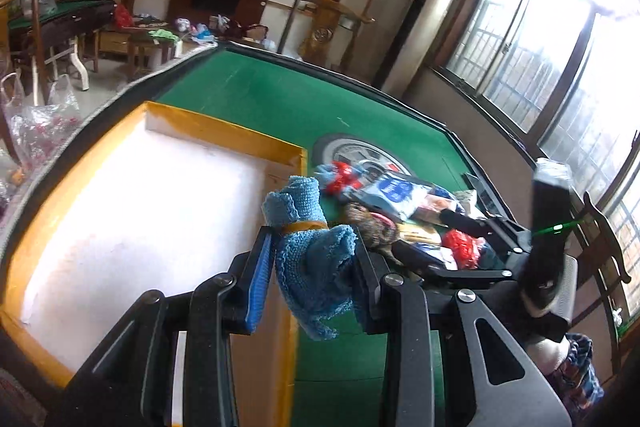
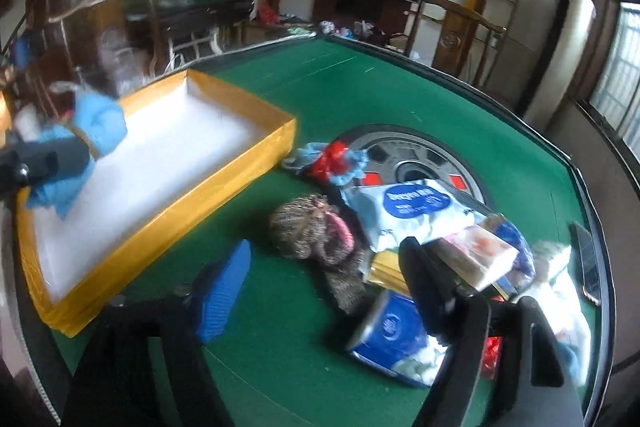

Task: Organize soft objects
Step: 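Carry the blue cloth to the box with left while right carries the brown bundle, then open both grippers to release the cloth and bundle in the box, then grasp the red-and-blue knitted toy with the left gripper, then carry the knitted toy to the box with left while right grasps the blue tissue pack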

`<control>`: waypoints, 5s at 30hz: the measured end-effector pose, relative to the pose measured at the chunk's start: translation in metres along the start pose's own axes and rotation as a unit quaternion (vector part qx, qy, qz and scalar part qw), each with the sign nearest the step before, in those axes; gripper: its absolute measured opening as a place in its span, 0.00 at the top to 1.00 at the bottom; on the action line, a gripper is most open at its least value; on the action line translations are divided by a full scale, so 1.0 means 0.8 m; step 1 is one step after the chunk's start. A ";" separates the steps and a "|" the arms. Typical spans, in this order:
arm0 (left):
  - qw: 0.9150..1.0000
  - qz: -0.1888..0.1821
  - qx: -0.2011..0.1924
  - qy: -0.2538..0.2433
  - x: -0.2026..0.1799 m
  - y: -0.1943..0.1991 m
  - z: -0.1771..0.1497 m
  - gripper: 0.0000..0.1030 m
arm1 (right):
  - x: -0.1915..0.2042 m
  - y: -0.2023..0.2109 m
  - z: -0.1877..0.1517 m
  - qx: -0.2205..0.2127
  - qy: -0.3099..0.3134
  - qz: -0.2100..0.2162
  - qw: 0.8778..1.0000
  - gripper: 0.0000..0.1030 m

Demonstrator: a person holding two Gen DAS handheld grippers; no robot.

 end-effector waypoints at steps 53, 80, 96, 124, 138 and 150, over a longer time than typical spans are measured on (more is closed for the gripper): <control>0.985 -0.001 0.107 0.138 0.147 -0.155 0.055 0.41 | -0.025 -0.080 0.136 -0.048 -0.234 0.168 0.956 0.45; 0.992 0.007 0.034 0.118 0.098 -0.026 0.051 0.34 | -0.195 0.126 -0.084 -0.164 -0.290 -0.025 0.943 0.40; 0.993 -0.013 0.115 -0.031 -0.144 -0.120 0.028 0.34 | -0.247 0.142 -0.130 -0.199 -0.333 -0.027 0.921 0.39; 0.986 0.103 0.099 -0.080 -0.174 -0.217 0.088 0.37 | -0.243 0.120 -0.119 -0.166 -0.323 -0.036 0.931 0.34; 0.972 0.125 0.182 -0.076 -0.158 -0.274 0.082 0.36 | -0.242 0.117 -0.120 -0.157 -0.327 -0.031 0.931 0.34; 0.976 0.088 0.135 -0.149 -0.171 -0.207 0.049 0.62 | -0.241 0.114 -0.120 -0.154 -0.324 -0.042 0.933 0.34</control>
Point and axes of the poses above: each gripper's, at about its wrist camera, not at the fingertips, and y roughly against the way its jaws point, x to its left, z to its top, the point moved 1 cm from there along -y, roughly the way its jaws point, and after that the axes turned 15 degrees about z, right-handed, at the moved point
